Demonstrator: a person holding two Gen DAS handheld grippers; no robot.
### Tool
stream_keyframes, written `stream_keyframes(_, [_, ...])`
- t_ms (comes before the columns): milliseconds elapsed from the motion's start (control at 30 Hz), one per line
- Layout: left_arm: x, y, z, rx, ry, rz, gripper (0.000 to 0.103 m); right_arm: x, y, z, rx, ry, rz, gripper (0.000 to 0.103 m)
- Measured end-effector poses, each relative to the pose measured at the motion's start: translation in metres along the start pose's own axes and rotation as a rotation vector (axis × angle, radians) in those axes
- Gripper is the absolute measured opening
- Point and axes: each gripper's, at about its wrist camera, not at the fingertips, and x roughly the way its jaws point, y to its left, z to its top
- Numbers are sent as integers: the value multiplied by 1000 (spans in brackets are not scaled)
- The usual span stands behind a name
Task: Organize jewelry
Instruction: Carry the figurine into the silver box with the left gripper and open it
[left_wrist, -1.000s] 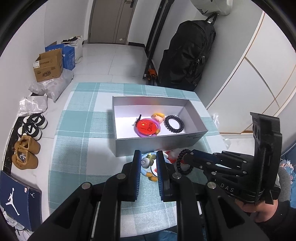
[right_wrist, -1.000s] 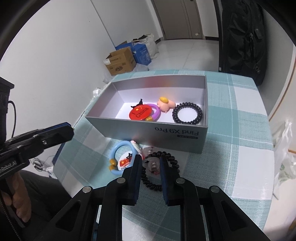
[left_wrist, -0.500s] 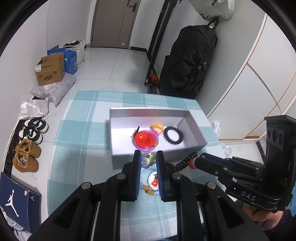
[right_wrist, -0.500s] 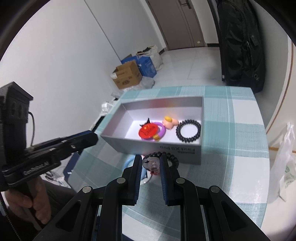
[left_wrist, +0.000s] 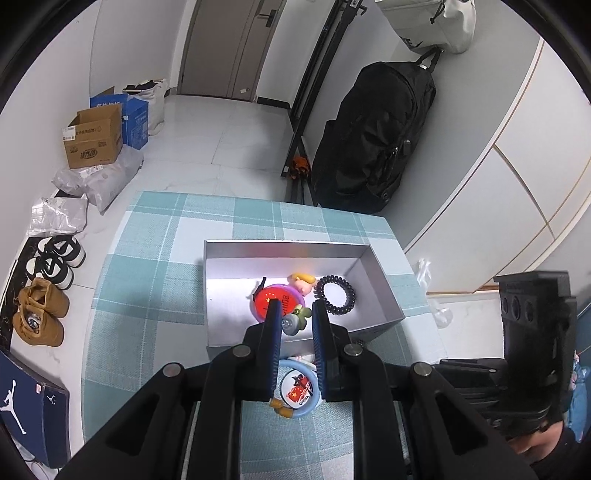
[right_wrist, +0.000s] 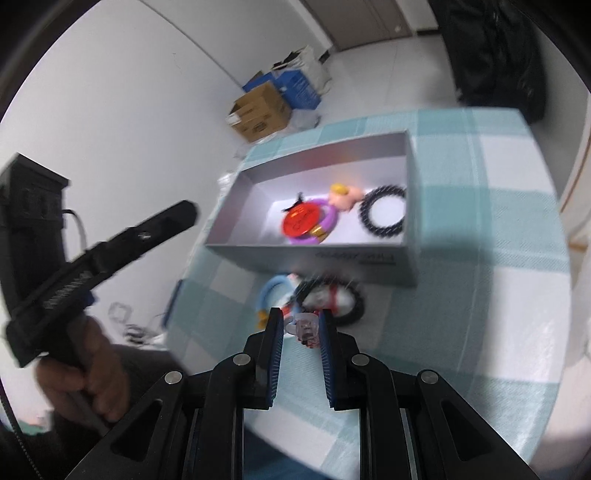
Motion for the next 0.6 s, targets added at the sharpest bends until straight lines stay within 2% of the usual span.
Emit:
stream_keyframes(167, [-1, 0, 0, -14, -4, -2, 11, -16, -10, 1, 75, -37, 86, 18])
stream_keyframes(600, [11, 0, 9, -35, -2, -20, 11, -43, 8, 26, 36, -266, 71, 18])
